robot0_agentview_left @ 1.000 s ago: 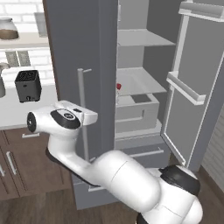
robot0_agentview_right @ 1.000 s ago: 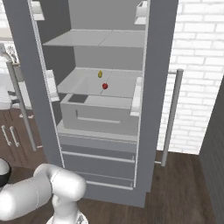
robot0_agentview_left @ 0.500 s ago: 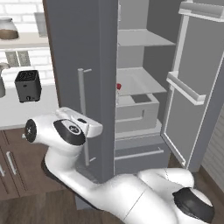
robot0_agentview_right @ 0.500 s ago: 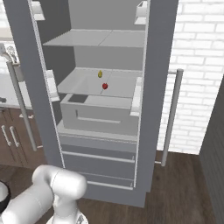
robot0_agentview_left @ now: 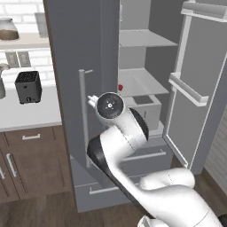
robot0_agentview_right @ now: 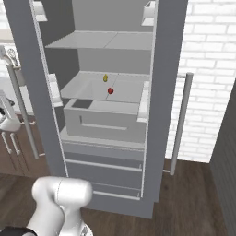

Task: Take the strawberry from the fridge and place it on top of the pancake, located on the dining counter.

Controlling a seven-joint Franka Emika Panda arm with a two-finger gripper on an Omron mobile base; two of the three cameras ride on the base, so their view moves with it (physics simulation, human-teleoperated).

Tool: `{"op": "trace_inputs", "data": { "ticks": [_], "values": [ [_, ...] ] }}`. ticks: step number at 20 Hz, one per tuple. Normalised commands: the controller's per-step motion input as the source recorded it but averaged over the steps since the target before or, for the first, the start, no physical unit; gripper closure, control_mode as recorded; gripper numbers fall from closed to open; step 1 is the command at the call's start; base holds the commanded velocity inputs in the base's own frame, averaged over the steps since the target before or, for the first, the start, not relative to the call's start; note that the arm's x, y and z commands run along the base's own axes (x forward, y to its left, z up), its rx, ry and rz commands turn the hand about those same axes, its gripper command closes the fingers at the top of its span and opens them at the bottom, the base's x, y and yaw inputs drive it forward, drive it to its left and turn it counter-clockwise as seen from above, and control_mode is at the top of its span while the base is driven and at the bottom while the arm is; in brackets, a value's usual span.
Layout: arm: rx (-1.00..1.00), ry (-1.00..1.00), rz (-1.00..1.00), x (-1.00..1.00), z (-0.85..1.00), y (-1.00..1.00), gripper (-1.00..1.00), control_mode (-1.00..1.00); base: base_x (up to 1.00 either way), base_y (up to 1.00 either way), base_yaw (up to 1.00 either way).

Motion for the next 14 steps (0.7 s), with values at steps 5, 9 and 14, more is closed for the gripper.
{"op": "trace_inputs", "data": {
  "ticks": [5,9,14],
  "values": [
    [0.78,0.1,0.26,0.0,0.02,-0.93,-1.0,-1.0,0.0,0.0,0.0],
    [0.76,0.29,0.27,0.19,0.0,-0.79,-1.0,-1.0,0.0,0.0,0.0],
    [0.45,0.41,0.19,0.71,0.07,-0.55,-1.0,-1.0,0.0,0.0,0.0]
  ]
}}
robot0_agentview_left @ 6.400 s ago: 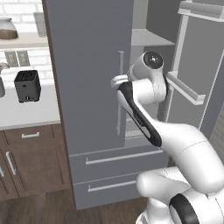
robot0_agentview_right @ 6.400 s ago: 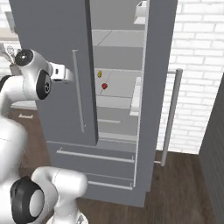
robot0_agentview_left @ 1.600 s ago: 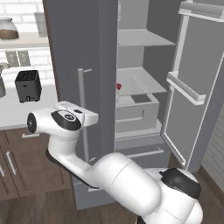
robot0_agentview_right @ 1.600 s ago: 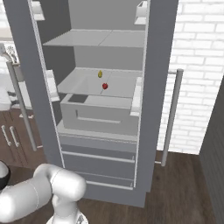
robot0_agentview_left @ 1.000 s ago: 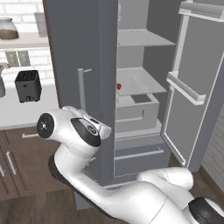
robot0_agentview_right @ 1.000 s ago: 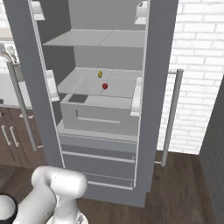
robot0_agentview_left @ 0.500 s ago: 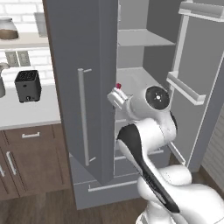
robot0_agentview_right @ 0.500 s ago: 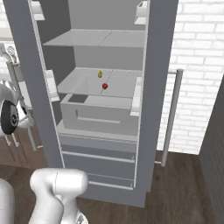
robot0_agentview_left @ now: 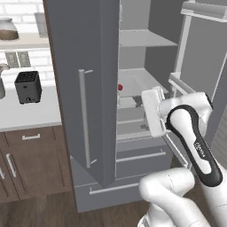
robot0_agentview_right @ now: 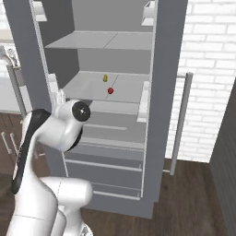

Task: Take the strawberry from the fridge and place it on top of the pancake, located on the dining counter.

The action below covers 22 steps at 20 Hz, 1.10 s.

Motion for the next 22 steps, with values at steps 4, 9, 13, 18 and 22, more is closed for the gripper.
{"op": "trace_inputs", "data": {
  "ticks": [4,9,13,18,22],
  "values": [
    [0.2,0.38,0.18,1.0,0.04,-0.03,-1.0,-1.0,0.0,0.0,0.0],
    [0.15,0.34,0.18,1.0,0.02,0.0,-1.0,-1.0,0.0,0.0,0.0],
    [0.11,0.13,0.2,0.7,-0.04,0.03,-1.0,-1.0,0.0,0.0,0.0],
    [0.0,0.0,0.08,0.2,-0.12,0.67,-1.0,-1.0,0.0,0.0,0.0],
    [0.0,0.0,0.08,0.11,-0.04,0.62,-1.0,-1.0,0.0,0.0,0.0]
  ]
}}
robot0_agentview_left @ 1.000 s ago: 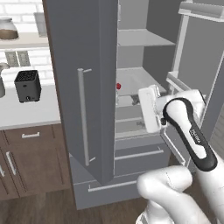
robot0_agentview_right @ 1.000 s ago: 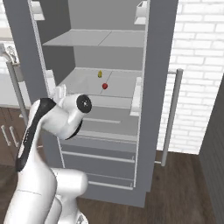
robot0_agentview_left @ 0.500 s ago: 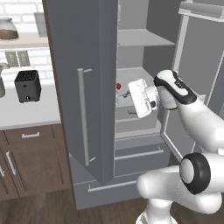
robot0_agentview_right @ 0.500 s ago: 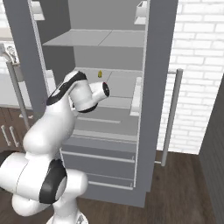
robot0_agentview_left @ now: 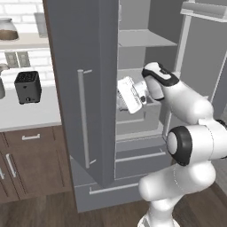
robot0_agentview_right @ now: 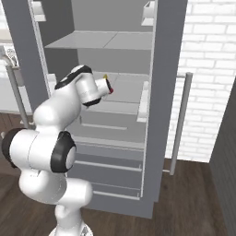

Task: Take the strawberry from the fridge and place it on top of the pancake, located on the dining counter.

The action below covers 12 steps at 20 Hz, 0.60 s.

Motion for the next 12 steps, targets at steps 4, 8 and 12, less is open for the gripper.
{"op": "trace_inputs", "data": {
  "ticks": [4,8,12],
  "values": [
    [0.0,0.0,0.06,0.0,-0.08,0.56,-1.0,-1.0,0.0,0.0,0.0],
    [0.0,0.0,0.02,-0.12,-0.11,0.64,-1.0,-1.0,0.0,0.0,0.0],
    [0.0,0.0,0.0,-0.36,-0.07,0.62,-1.0,-1.0,0.0,0.0,0.0]
  ]
}}
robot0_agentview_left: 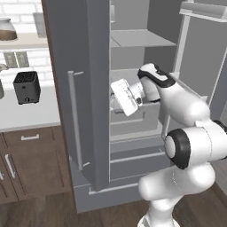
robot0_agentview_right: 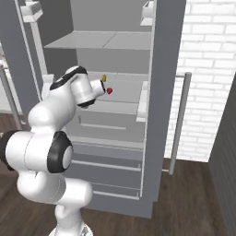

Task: Take the strawberry from the fridge and place it on top of the pancake, located on the dining counter.

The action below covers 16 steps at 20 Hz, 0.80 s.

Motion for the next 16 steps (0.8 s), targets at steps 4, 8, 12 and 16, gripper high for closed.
{"op": "trace_inputs", "data": {
  "ticks": [4,8,12,16],
  "values": [
    [0.0,0.0,0.0,-0.47,-0.01,0.54,-1.0,-1.0,0.0,0.0,0.0],
    [0.0,0.0,0.01,-0.45,0.0,0.49,-1.0,-1.0,0.0,0.0,0.0],
    [0.0,0.0,0.02,-0.37,0.0,0.47,-1.0,-1.0,0.0,0.0,0.0],
    [0.0,0.0,0.02,-0.3,0.0,0.42,-1.0,-1.0,0.0,0.0,0.0]
  ]
}}
